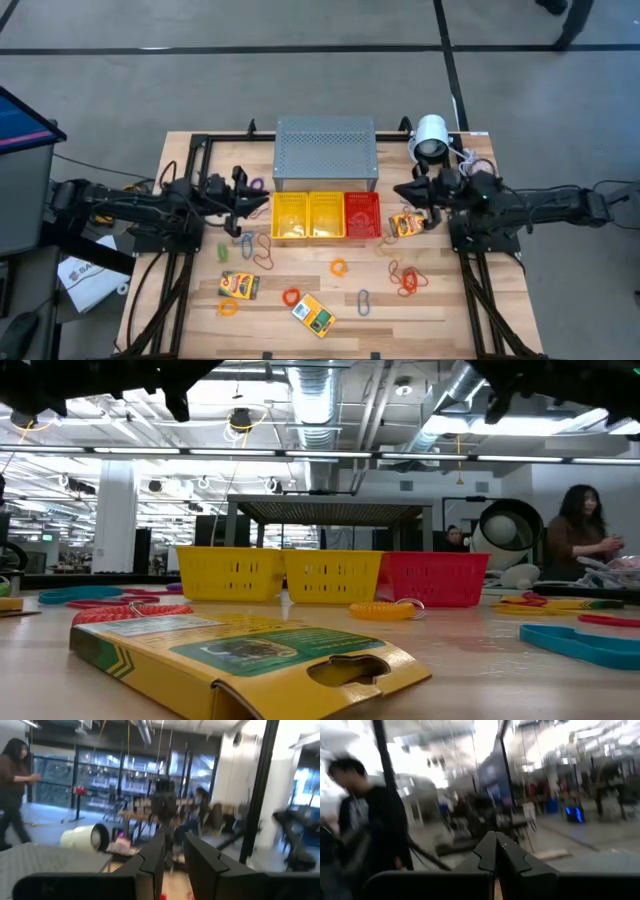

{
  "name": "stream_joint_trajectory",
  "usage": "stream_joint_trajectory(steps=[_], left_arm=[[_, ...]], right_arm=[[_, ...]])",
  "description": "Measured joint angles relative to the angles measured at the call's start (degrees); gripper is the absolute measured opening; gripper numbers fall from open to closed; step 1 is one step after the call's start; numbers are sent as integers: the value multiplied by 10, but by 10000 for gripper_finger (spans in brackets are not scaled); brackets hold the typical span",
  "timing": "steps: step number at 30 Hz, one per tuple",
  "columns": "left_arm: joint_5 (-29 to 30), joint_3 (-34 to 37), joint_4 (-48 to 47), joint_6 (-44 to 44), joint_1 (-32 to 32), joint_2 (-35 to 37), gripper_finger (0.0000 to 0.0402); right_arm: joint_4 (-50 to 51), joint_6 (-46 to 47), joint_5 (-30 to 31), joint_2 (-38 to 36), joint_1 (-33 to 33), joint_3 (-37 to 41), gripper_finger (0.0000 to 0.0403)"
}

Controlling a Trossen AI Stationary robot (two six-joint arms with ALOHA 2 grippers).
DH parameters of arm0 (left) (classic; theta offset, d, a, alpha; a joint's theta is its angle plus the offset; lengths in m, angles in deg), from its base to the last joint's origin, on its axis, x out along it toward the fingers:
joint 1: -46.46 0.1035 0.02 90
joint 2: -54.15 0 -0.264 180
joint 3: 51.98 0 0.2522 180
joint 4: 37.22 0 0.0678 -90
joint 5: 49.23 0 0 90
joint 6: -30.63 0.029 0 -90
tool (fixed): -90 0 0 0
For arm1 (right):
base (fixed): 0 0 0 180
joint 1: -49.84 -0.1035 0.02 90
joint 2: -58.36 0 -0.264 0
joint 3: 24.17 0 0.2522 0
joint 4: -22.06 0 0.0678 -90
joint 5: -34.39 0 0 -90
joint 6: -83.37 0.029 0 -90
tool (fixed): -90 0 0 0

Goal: Pick & Place Office Desk Supplies
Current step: Put the blue rubber band into the red bin

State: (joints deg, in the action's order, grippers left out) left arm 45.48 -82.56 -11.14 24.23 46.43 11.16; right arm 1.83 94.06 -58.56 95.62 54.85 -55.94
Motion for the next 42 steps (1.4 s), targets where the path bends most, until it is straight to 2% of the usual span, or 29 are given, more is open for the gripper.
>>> stream_joint_trajectory(steps=[6, 11, 15, 21, 25, 28, 33, 42], left_arm=[[36, -41, -149, 17, 0, 3, 67], [57, -44, -200, 23, 0, 5, 67], [61, -44, -215, 16, 0, 5, 67], [61, -44, -219, 15, 0, 5, 67], [61, -44, -219, 15, 0, 5, 67], [61, -44, -219, 15, 0, 5, 67], [61, -44, -219, 15, 0, 5, 67], [58, -44, -219, 14, 0, 5, 67]], right_arm=[[234, -67, 36, 76, 0, -137, 0], [467, -79, 92, 142, 26, -248, 0], [604, -73, 105, 197, 52, -311, 0], [773, -75, 106, 272, 83, -358, 0], [867, -77, 107, 323, 99, -362, 0], [926, -77, 130, 361, 114, -363, 5], [960, -91, 157, 413, 137, -363, 54], [960, -98, 153, 473, 184, -363, 208]])
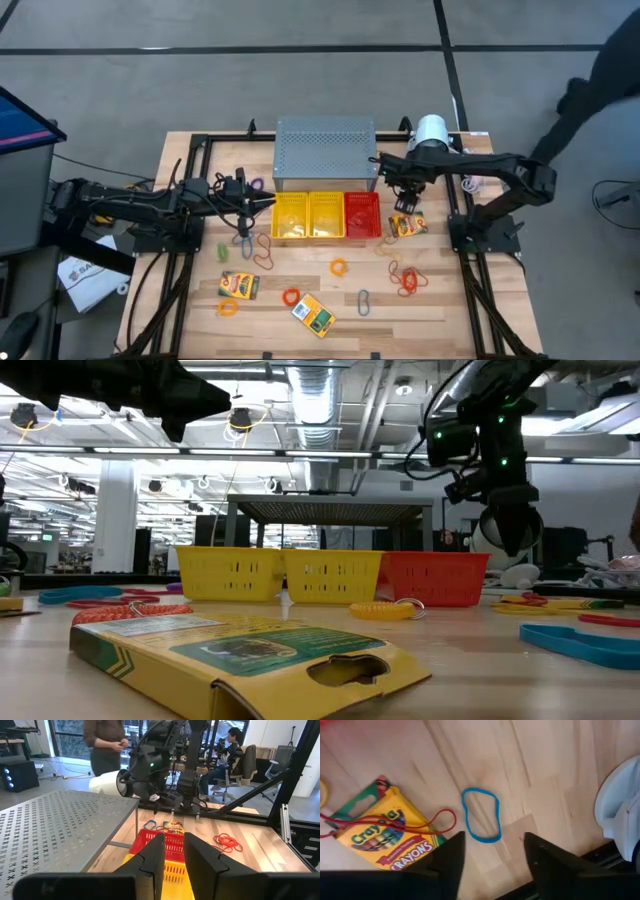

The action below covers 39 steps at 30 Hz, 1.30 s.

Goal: Pick & Place Office Desk Supplies
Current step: Put the blue rubber band into the red bin

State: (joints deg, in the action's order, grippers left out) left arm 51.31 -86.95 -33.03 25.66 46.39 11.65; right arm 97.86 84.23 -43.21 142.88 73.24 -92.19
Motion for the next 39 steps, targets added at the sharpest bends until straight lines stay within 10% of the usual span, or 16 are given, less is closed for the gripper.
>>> stream_joint_trajectory(steps=[7, 39], left_arm=[[-11, 0, 0, 0, 0, 0, 67], [-20, 0, 0, -15, 0, 0, 67]], right_arm=[[-49, -15, -5, 31, 20, 9, 249], [-62, 73, -63, 43, 18, 79, 191]])
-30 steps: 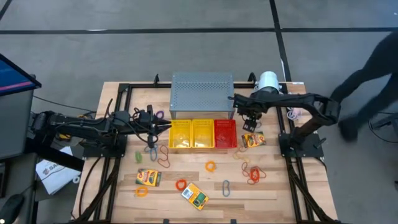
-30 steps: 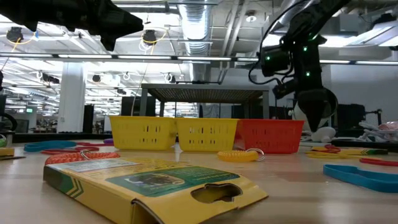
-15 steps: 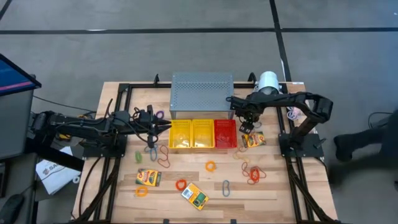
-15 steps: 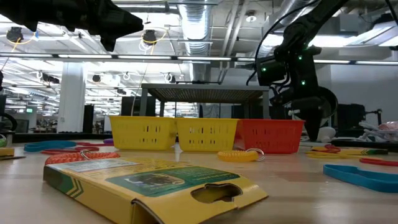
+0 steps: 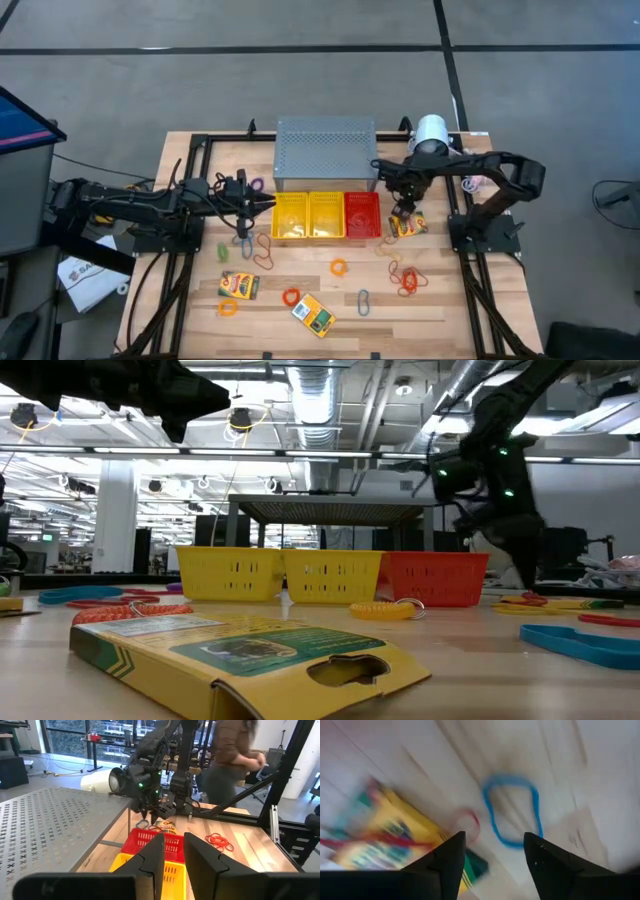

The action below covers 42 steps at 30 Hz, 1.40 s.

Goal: Pick & Place Office Desk Supplies
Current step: Put the blue rubber band into the red bin

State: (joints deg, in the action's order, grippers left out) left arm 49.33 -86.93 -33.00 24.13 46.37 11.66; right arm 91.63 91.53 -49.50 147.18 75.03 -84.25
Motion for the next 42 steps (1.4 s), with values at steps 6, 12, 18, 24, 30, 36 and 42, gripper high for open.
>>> stream_joint_trajectory(steps=[6, 12, 18, 24, 30, 36, 42], left_arm=[[0, 0, 0, 1, 0, 0, 67], [0, 0, 0, 0, 0, 0, 67], [0, 0, 0, -10, 0, 0, 67], [-1, 0, 0, -15, 0, 0, 67], [-1, 0, -1, -15, 0, 0, 67], [-1, 0, -11, -15, 0, 0, 67], [-1, 0, -25, -15, 0, 0, 67]], right_arm=[[-25, 8, 19, -94, 0, 20, 181], [-66, 9, 30, -122, 1, 26, 179], [-74, 6, 30, -82, 1, 33, 177], [-73, 5, 30, -46, 1, 33, 177], [-72, 5, 30, -32, -2, 33, 177], [-70, 7, 29, -39, -4, 33, 177], [-70, 3, 10, -35, -16, 33, 177]])
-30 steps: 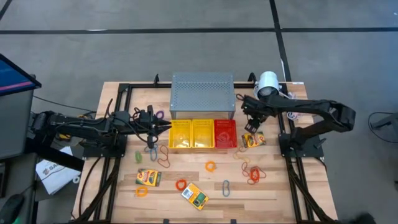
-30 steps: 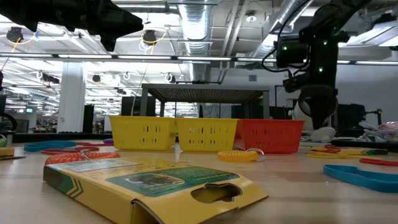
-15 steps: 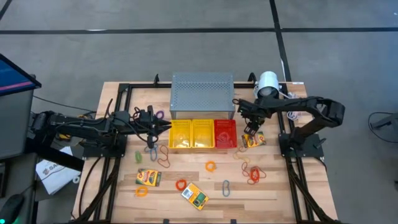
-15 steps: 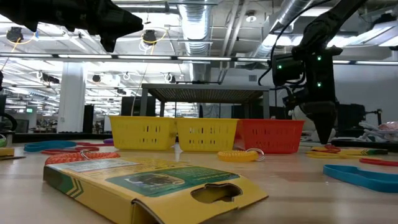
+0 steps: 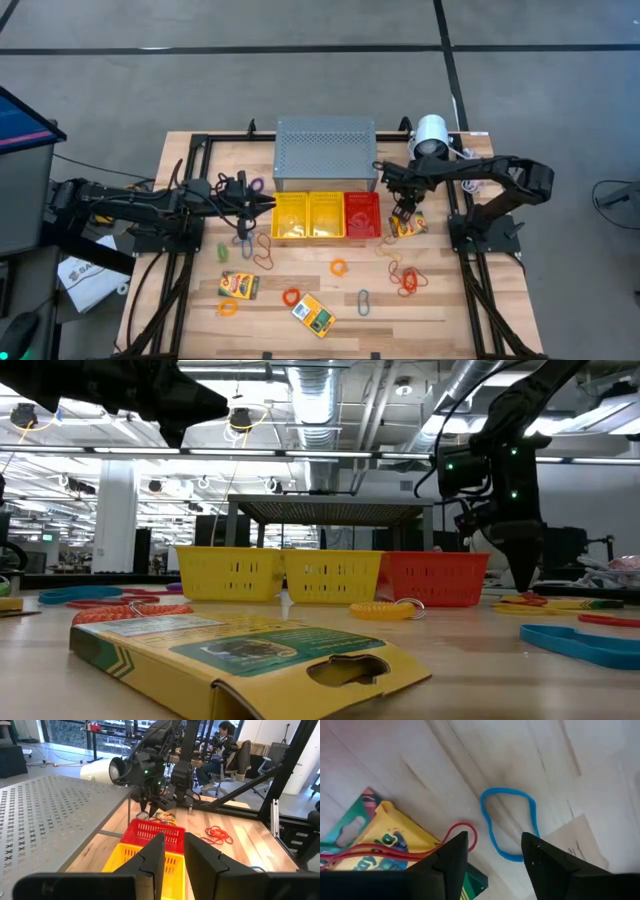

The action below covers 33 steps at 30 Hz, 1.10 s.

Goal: Pick & Place Office Desk Supplies
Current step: Put the blue rubber band into the red bin

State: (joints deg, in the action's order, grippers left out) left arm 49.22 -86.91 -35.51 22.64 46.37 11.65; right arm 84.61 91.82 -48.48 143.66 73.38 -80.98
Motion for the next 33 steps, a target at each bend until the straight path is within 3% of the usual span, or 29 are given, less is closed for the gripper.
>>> stream_joint_trajectory(steps=[12, 33], left_arm=[[0, 0, -1, 4, 0, 0, 67], [0, 0, 0, 4, 0, 0, 67]], right_arm=[[2, -1, -6, -37, -79, 0, 177], [8, 29, 52, 12, -17, 2, 169]])
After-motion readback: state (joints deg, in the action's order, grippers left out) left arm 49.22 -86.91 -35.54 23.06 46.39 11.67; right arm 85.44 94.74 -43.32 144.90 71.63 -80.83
